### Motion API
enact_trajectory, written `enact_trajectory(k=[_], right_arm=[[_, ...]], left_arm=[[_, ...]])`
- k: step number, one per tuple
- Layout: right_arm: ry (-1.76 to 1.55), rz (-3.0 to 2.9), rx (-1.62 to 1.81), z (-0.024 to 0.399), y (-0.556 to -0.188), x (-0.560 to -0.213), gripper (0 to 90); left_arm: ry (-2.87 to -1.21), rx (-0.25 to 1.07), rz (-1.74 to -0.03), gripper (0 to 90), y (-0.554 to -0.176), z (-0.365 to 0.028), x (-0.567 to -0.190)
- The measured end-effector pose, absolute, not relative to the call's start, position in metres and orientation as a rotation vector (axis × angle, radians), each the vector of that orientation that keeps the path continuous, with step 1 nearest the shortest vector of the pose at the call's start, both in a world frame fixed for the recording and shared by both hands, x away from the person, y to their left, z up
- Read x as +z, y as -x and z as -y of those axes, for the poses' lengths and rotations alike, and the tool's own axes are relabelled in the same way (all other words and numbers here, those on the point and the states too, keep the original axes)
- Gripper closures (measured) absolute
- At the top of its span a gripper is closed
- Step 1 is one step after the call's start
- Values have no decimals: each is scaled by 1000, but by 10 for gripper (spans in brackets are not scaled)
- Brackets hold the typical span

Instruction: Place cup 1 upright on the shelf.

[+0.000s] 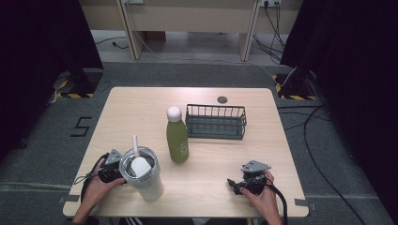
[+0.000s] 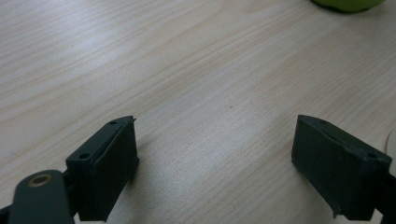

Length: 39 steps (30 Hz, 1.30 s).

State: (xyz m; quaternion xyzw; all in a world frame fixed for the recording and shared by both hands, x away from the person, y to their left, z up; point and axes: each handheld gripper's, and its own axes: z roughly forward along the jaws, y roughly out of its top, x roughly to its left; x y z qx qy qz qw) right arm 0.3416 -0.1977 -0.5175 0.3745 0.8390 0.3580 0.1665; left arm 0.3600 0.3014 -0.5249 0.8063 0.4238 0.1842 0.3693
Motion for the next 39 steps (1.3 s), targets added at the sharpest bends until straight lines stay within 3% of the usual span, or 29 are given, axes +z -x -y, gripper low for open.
enact_trajectory(k=[18, 39], right_arm=[[-957, -2273, 1236, 182, -328, -493, 176], [-597, -2322, 1599, 91, -298, -469, 159]], left_arm=[[-2071, 473, -1089, 136, -360, -301, -525], [-2070, 473, -1091, 132, -360, -301, -525]])
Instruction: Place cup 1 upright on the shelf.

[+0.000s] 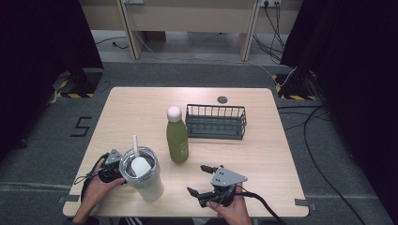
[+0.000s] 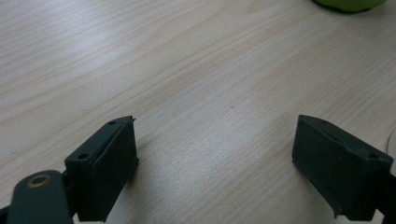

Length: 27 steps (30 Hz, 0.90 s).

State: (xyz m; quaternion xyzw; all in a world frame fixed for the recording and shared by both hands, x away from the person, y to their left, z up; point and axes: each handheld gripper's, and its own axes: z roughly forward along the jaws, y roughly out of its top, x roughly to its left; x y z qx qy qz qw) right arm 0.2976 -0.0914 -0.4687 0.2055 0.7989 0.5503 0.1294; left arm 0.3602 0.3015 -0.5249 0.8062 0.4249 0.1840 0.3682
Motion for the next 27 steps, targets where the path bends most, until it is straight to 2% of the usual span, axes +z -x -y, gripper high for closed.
enact_trajectory(k=[6, 27], right_arm=[[-515, -2365, 1624, 64, -298, -473, 154], [-440, -2399, 1731, 9, -305, -486, 152]], left_arm=[[-2068, 469, -1093, 131, -360, -301, -525], [-2057, 482, -1129, 129, -365, -310, -525]])
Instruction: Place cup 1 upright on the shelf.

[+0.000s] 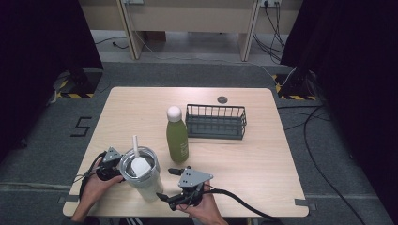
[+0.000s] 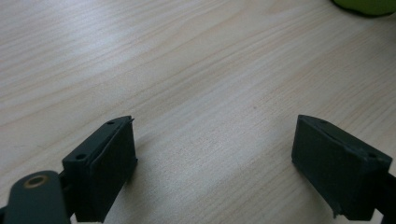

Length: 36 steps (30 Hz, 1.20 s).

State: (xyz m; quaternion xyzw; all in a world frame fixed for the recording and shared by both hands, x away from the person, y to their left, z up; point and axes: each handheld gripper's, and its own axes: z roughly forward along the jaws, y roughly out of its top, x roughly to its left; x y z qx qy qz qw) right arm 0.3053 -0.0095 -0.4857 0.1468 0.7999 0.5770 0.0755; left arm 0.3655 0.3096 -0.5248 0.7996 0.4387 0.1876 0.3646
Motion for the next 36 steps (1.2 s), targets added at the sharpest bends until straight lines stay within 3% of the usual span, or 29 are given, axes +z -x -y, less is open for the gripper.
enact_trajectory(k=[21, 36], right_arm=[[-403, -2403, 1795, -22, -314, -497, 150], [-363, -2363, 1797, -39, -318, -506, 90]], left_arm=[[-2057, 483, -1128, 129, -365, -310, -525], [-2057, 483, -1128, 129, -365, -309, -525]])
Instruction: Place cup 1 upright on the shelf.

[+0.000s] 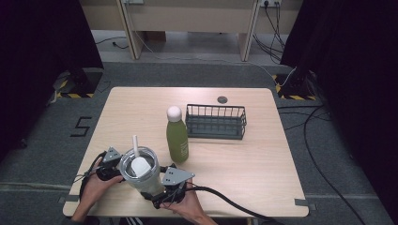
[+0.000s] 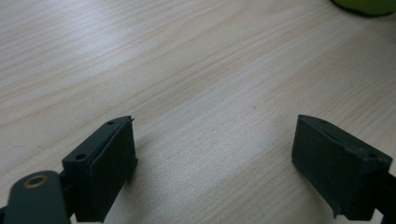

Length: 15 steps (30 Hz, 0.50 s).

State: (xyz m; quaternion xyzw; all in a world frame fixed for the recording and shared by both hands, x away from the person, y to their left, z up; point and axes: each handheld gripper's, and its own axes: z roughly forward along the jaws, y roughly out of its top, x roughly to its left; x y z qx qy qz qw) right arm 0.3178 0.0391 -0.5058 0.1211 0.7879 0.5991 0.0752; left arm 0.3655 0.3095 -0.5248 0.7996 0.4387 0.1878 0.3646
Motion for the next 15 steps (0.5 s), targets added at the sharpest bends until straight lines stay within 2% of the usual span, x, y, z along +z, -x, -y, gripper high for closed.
enact_trajectory(k=[15], right_arm=[[-337, -2329, 1822, -48, -321, -513, 89]], left_arm=[[-2057, 483, -1128, 129, -365, -309, -525]])
